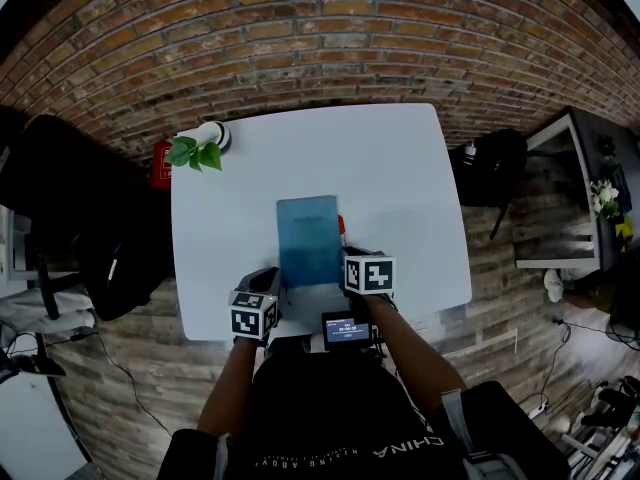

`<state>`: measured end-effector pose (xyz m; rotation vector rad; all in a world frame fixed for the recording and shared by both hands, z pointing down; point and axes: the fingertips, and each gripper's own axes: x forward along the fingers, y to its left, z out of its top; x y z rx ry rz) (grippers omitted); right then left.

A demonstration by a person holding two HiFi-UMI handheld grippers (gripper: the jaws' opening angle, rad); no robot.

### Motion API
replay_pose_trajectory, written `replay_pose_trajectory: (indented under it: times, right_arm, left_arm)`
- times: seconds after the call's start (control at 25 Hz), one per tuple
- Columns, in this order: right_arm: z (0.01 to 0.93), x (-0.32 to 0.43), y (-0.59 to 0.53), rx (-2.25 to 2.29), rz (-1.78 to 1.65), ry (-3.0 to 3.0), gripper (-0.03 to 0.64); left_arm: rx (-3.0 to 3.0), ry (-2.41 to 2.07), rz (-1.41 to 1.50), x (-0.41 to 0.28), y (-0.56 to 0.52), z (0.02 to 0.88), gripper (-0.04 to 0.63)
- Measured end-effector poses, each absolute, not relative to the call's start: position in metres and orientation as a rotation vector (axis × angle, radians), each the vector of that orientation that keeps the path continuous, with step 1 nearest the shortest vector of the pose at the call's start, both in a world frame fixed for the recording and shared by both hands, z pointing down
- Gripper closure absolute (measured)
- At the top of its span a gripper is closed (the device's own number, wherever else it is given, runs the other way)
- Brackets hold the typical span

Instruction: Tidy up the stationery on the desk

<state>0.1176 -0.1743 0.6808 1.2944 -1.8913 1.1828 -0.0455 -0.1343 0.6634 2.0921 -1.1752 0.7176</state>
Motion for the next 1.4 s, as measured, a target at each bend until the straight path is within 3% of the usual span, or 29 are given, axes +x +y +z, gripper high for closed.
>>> replay_pose_trajectory:
  times: [0.76,0.96,1.4]
  right_arm:
    - [0.674,0.119,-0.170,1.267,1.182,-1.956,0.555]
    - [0.657,0.126,-0.172,1.285,1.066,-2.053,0.604]
    - [0.606,0.118,-0.161,1.134,0.745,-2.299,0.607]
  left_arm:
    - [2.111,-1.165,0.702,-0.044,-0.134,0.661,0.584]
    - [2.144,-1.160,0.678,-0.039,-0.136,0.653,0.584]
    - [2.285,-1.080,0.605,-0.017,-0.130,0.629,0.583]
